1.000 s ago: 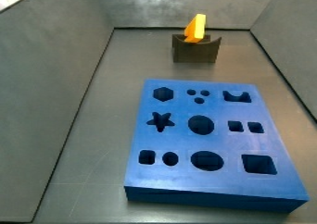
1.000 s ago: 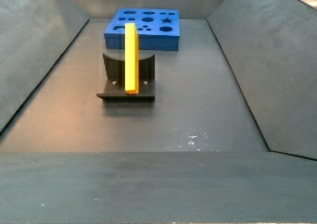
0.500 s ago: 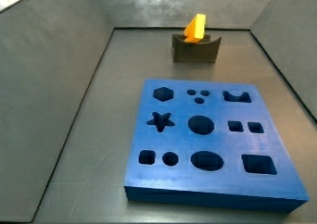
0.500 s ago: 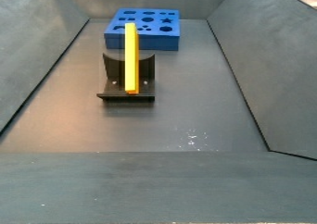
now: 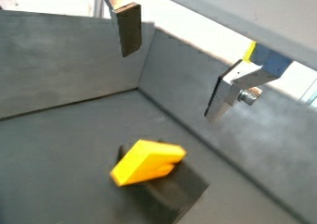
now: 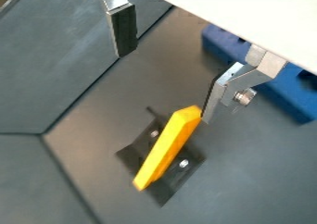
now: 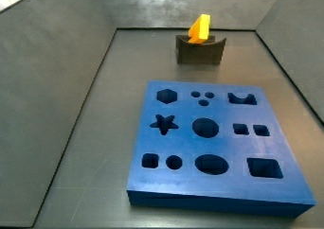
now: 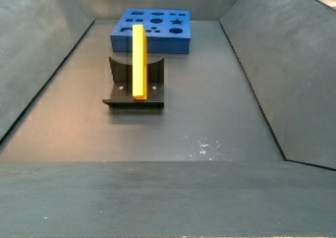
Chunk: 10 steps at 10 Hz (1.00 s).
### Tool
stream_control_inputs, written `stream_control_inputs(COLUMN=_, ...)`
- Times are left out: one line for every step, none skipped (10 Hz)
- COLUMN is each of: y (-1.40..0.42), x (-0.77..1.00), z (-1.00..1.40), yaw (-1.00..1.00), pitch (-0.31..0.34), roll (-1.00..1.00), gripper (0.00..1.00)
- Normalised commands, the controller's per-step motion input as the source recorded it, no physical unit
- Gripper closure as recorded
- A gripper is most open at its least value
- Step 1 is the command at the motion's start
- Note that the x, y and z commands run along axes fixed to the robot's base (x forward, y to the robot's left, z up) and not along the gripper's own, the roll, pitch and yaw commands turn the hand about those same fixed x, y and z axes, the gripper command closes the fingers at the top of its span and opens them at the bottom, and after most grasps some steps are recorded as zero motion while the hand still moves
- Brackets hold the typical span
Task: Pick up the double-square object. Move up. Rotate the double-square object. Place the double-square object on the fixture. Regrasp the double-square object. Move to above the board. Insert the double-square object.
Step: Regrasp the double-square object.
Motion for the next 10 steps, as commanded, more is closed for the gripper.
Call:
stream_control_inputs(y=-0.03, x=0.06, z=0.0, yaw=0.05, pitch=0.063, roll=1.0, gripper=0.0)
stream_control_inputs(y=-0.04, x=0.07, z=0.0, yaw=0.06, pitch=0.084, roll=1.0, gripper=0.0)
stream_control_inputs(y=-0.04, x=0.08, z=0.0, yaw=0.07, pitch=0.109, roll=1.0, gripper=0.0)
stream_control_inputs(y=-0.04, x=0.09, z=-0.01, yaw=0.09, pitch=0.147, roll=1.0, gripper=0.0)
stream_control_inputs(y=-0.05, x=0.1, z=0.0, yaw=0.13, pitch=0.178, roll=1.0, gripper=0.0)
stream_control_inputs(y=-0.05, x=0.1, z=0.0, yaw=0.14, pitch=0.182, roll=0.9, gripper=0.0)
stream_control_inputs(y=-0.05, x=0.11, z=-0.01, yaw=0.17, pitch=0.159, roll=0.59, gripper=0.0)
stream_control_inputs(y=-0.05, x=0.11, z=-0.01, yaw=0.19, pitch=0.149, roll=0.46, gripper=0.0)
stream_control_inputs(y=-0.04, x=0.1, z=0.0, yaw=0.2, pitch=0.115, roll=0.27, gripper=0.0)
stream_control_inputs(y=-0.04, x=0.09, z=0.0, yaw=0.21, pitch=0.094, roll=0.23, gripper=0.0)
